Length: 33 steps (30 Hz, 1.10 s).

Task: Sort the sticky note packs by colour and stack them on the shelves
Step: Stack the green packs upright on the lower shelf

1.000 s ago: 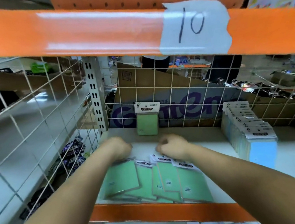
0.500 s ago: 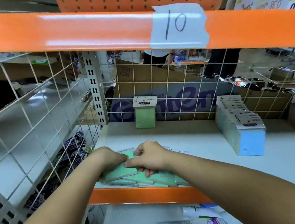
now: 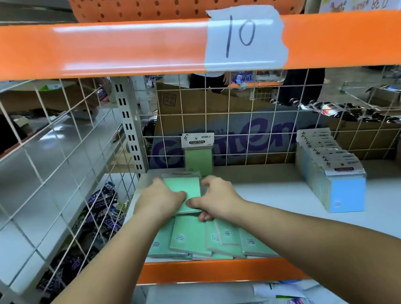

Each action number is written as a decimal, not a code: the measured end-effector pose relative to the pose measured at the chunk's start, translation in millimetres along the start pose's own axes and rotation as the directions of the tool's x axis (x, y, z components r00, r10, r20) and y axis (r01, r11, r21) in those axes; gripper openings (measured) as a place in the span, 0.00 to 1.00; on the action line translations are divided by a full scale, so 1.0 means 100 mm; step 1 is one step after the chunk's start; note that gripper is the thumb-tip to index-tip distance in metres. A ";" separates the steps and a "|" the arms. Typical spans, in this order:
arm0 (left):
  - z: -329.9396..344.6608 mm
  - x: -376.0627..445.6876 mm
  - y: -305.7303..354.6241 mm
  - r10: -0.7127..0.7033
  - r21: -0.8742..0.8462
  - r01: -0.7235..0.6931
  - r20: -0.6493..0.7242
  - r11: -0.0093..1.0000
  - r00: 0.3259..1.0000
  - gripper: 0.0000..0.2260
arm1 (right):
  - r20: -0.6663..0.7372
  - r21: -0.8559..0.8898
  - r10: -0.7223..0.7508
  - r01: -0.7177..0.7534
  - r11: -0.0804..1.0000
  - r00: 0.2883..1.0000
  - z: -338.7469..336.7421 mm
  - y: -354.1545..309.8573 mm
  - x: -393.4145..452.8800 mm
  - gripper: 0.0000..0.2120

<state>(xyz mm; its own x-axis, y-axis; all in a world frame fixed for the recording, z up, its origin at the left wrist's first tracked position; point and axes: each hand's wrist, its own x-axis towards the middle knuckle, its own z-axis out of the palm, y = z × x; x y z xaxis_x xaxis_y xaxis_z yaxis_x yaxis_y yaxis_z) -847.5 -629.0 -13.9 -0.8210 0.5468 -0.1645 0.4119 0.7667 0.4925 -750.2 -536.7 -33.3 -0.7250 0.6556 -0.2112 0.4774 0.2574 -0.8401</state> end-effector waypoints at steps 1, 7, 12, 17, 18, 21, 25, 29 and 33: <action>0.05 0.05 0.02 0.024 -0.034 -0.024 0.003 0.999 1.000 0.31 | -0.031 -0.003 0.001 -0.002 1.000 1.000 -0.03 0.02 0.03 0.20; 0.30 0.31 0.13 0.076 -0.211 -0.067 0.033 0.975 0.997 0.24 | -0.181 -0.076 0.018 -0.032 0.997 0.983 -0.12 0.18 0.29 0.12; 0.40 0.56 0.24 0.152 -0.227 -0.133 0.068 0.965 0.986 0.29 | -0.202 -0.194 0.019 -0.059 0.979 0.979 -0.16 0.23 0.55 0.15; 0.48 0.70 0.31 0.206 -0.187 -0.184 0.108 0.965 0.973 0.32 | -0.193 -0.165 0.013 -0.046 0.985 0.981 -0.15 0.34 0.68 0.20; 0.49 0.72 0.31 0.209 -0.180 -0.187 0.116 0.966 0.971 0.32 | -0.190 -0.162 0.015 -0.046 0.986 0.982 -0.14 0.37 0.71 0.21; 0.56 0.78 0.32 0.227 -0.209 -0.198 0.125 0.958 0.966 0.31 | -0.168 -0.159 0.005 -0.032 0.987 0.986 -0.08 0.42 0.78 0.26; 0.68 0.90 0.28 0.179 -0.275 -0.136 0.141 0.952 0.974 0.29 | -0.138 -0.151 0.054 -0.075 0.986 0.989 -0.08 0.41 0.83 0.35; 0.76 1.00 0.24 0.168 -0.324 -0.105 0.171 0.940 0.971 0.26 | -0.083 -0.185 0.133 -0.147 0.972 0.988 -0.11 0.37 0.88 0.36; 0.74 1.10 0.20 0.134 -0.325 -0.058 0.216 0.944 0.967 0.31 | -0.063 -0.223 0.177 -0.186 0.957 0.982 -0.06 0.38 0.96 0.38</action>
<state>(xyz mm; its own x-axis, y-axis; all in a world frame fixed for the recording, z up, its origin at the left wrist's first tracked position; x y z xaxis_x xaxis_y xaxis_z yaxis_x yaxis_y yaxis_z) -899.9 -528.3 -85.3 -0.6538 0.7039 -0.2776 0.3081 0.5828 0.7520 -798.9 -460.1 -82.6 -0.5964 0.7343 -0.3242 0.7028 0.2826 -0.6528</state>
